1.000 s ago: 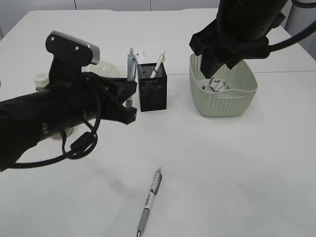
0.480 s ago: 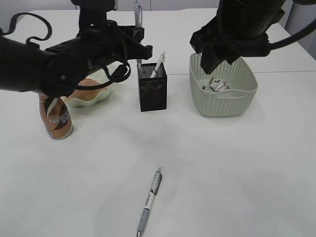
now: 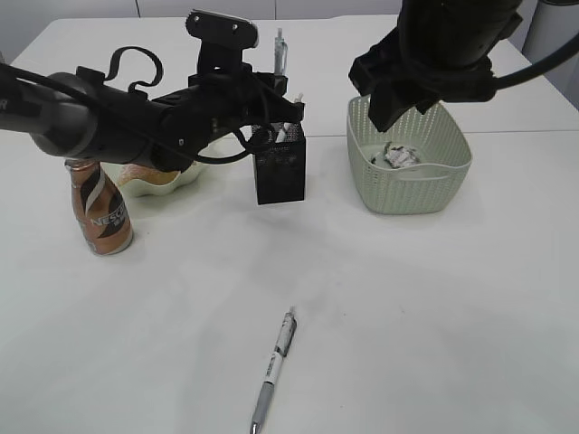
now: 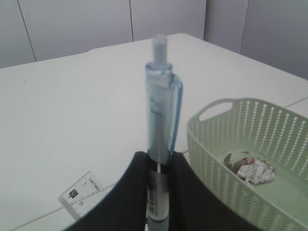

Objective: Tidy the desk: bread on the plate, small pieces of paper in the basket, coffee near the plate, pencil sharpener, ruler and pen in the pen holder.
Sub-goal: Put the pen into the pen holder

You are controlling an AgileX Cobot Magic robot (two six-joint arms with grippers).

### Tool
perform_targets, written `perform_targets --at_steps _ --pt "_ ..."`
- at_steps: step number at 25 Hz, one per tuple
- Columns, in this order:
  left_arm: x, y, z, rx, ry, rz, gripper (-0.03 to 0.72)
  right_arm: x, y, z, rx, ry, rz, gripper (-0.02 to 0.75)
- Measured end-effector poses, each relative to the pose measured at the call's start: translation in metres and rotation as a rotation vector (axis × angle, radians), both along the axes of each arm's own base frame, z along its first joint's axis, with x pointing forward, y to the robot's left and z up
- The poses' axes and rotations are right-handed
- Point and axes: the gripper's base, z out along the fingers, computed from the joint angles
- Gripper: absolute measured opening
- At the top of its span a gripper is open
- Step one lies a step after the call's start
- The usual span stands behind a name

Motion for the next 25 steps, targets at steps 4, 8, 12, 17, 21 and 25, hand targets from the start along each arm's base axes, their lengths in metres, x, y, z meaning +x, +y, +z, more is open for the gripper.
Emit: perform_targets --at_steps 4,8,12,17,21,25 --pt "0.009 0.007 -0.009 0.008 0.012 0.019 0.069 0.0 0.0 0.0 0.0 0.0 0.0 0.384" --pt "0.011 0.01 -0.017 0.023 0.043 0.024 0.07 0.0 0.0 0.0 0.001 -0.002 0.0 0.384" --pt "0.011 0.01 -0.024 0.034 0.061 0.017 0.071 0.0 0.0 0.0 0.0 -0.005 0.0 0.384" --pt "0.013 0.009 -0.021 0.024 0.06 0.019 0.071 0.0 0.0 0.0 0.0 -0.005 0.0 0.384" --pt "0.013 0.009 -0.021 0.017 0.068 0.02 0.089 0.0 0.0 0.0 0.0 -0.006 0.0 0.384" --pt "0.012 0.009 -0.022 0.007 0.091 0.023 0.169 0.0 0.0 0.0 0.0 -0.006 0.0 0.384"
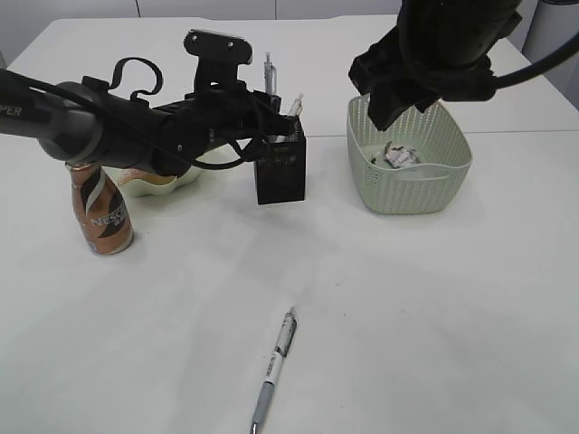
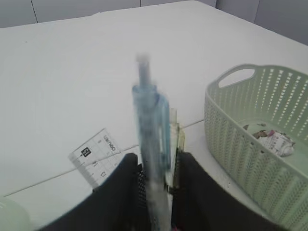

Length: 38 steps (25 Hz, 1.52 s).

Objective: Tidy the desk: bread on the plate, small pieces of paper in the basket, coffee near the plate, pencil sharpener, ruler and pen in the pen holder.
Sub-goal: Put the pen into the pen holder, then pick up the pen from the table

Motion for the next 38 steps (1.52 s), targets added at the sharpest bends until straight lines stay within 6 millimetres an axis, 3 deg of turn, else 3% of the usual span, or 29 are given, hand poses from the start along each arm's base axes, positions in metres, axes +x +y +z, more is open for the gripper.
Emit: perform_targets --at_steps 5,8,13,19,22,30,38 --pt "-0.001 0.0 -0.002 0.013 0.025 -0.001 0.388 0.0 0.0 0.0 0.0 0.0 0.0 0.384" --pt "-0.001 0.0 -0.003 0.015 0.031 -0.002 0.434 0.0 0.0 0.0 0.0 0.0 0.001 0.384" --pt "-0.004 0.001 0.01 0.024 0.051 -0.004 0.445 0.0 0.0 0.0 0.0 0.0 0.001 0.384" --pt "-0.022 0.009 0.064 0.068 0.147 -0.019 0.445 0.0 0.0 0.0 -0.001 0.001 0.0 0.384" --pt "-0.039 0.008 0.078 0.138 0.247 -0.051 0.437 -0.001 0.0 -0.001 0.003 0.016 0.0 0.384" --pt "-0.089 -0.021 0.084 0.398 0.568 -0.179 0.398 -0.005 -0.001 -0.002 -0.008 0.061 -0.001 0.384" --pt "-0.112 -0.02 0.075 0.475 0.803 -0.191 0.395 -0.013 -0.016 0.018 -0.017 -0.001 -0.024 0.384"
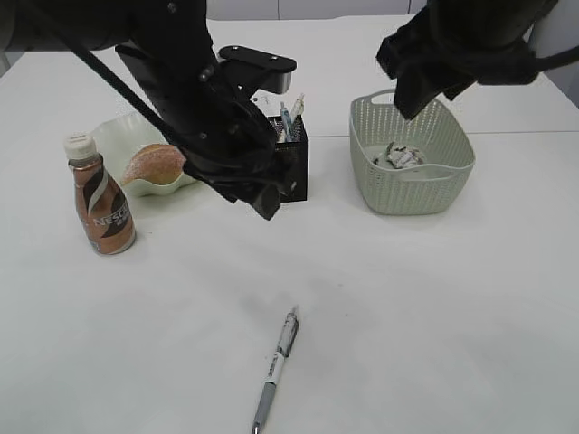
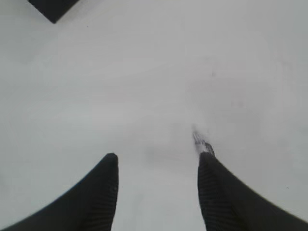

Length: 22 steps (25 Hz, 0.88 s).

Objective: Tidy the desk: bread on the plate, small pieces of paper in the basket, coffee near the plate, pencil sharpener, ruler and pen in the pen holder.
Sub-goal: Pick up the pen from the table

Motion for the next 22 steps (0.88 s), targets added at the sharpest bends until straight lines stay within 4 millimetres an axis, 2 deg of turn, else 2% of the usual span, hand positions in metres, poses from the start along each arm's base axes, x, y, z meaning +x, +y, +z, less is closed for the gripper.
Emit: perform_targets --at_steps 5,12,16,19,22 --pt "-0.01 -0.001 -0.003 0.039 0.081 -0.01 0.395 0.006 -0.028 0.007 0.002 -0.02 -0.083 0.384" --pt "-0.037 -0.023 -0.004 0.052 0.151 -0.022 0.395 0.021 -0.085 0.007 0.001 -0.029 -0.253 0.384" --pt "-0.039 -0.028 -0.029 0.111 0.257 0.026 0.395 0.024 -0.103 0.007 0.007 -0.031 -0.302 0.384" --pt "-0.039 -0.032 -0.054 0.151 0.328 0.081 0.395 0.025 -0.103 0.007 0.017 -0.036 -0.3 0.384" --pt "-0.042 -0.038 -0.067 0.155 0.372 0.115 0.395 0.025 -0.102 0.007 0.029 -0.034 -0.295 0.384"
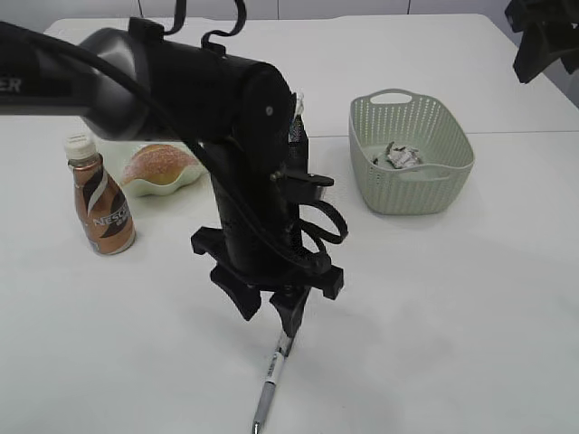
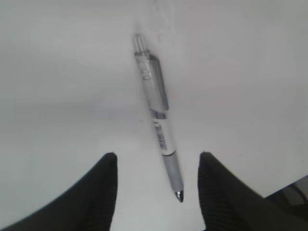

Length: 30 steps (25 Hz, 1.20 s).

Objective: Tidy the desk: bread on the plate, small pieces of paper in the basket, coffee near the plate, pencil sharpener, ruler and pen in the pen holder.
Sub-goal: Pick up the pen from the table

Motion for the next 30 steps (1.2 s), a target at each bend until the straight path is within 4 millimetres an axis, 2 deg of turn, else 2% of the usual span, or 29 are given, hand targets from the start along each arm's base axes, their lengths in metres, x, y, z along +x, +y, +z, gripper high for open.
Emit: perform_targets --at_steps 6,20,30 --pt "-0.007 -0.011 -0.02 0.012 0.048 0.026 0.395 0.0 0.0 0.0 0.001 -0.002 0.0 0.384" --pt "-0.007 -0.014 -0.059 0.068 0.117 0.037 0.395 0.0 0.001 0.0 0.007 -0.004 0.003 0.384" --pt "-0.006 -0.015 -0.061 0.06 0.109 0.042 0.367 0.0 0.001 0.0 0.009 -0.004 0.003 0.384"
